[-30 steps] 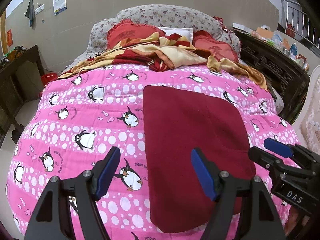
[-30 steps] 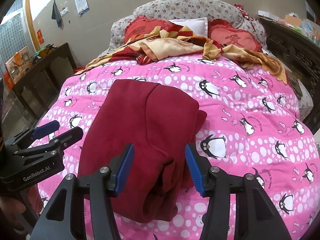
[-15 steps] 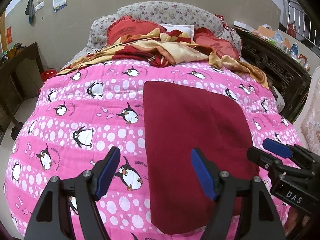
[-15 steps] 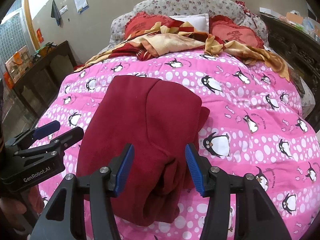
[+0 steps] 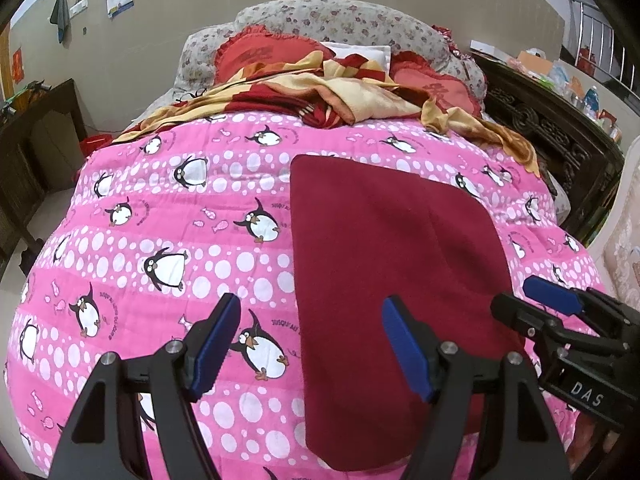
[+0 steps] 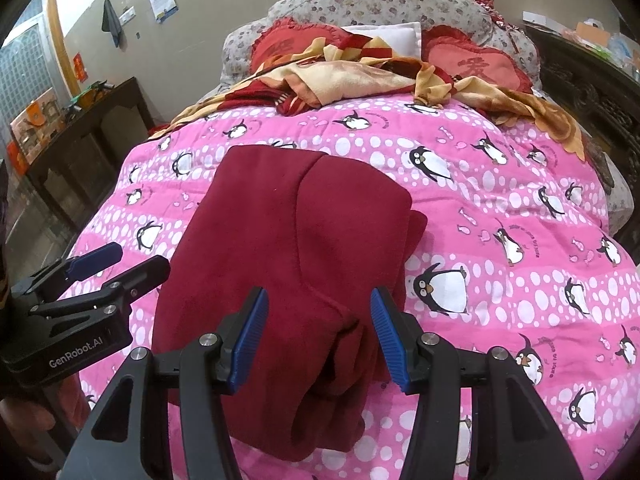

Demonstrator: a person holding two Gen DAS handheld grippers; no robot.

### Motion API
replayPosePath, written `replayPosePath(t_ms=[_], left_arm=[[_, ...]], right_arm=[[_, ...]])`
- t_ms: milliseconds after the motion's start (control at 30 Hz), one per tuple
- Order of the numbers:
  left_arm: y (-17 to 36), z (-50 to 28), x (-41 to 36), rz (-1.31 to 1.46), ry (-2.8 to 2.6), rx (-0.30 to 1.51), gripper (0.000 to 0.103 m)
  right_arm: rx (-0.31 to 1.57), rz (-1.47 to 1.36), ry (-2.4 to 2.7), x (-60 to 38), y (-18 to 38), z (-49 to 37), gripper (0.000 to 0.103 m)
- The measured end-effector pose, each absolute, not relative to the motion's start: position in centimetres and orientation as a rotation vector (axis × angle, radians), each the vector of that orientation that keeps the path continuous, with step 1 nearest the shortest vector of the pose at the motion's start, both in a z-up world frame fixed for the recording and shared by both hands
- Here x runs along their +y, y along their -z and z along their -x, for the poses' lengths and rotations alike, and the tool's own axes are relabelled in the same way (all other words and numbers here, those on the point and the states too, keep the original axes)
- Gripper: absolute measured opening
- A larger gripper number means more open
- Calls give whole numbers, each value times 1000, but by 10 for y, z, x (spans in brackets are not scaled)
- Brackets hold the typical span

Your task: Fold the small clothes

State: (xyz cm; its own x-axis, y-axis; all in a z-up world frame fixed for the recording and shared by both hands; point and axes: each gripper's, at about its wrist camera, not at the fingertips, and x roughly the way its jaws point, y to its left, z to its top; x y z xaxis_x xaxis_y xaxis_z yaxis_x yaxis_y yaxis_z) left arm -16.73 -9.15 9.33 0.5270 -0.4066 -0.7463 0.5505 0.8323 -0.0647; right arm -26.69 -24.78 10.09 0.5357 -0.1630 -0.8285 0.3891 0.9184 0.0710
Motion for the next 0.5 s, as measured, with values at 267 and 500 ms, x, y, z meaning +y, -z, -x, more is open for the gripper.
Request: replayPosePath(t_ms=[267,500], left_arm=[[-90,164,-85,-176,572,845,77],[-87,148,-69,-164,550,841,77]], right_arm=[[962,-252,324,-243,-98,262,68],[954,-242,367,-256,-98,266,68]])
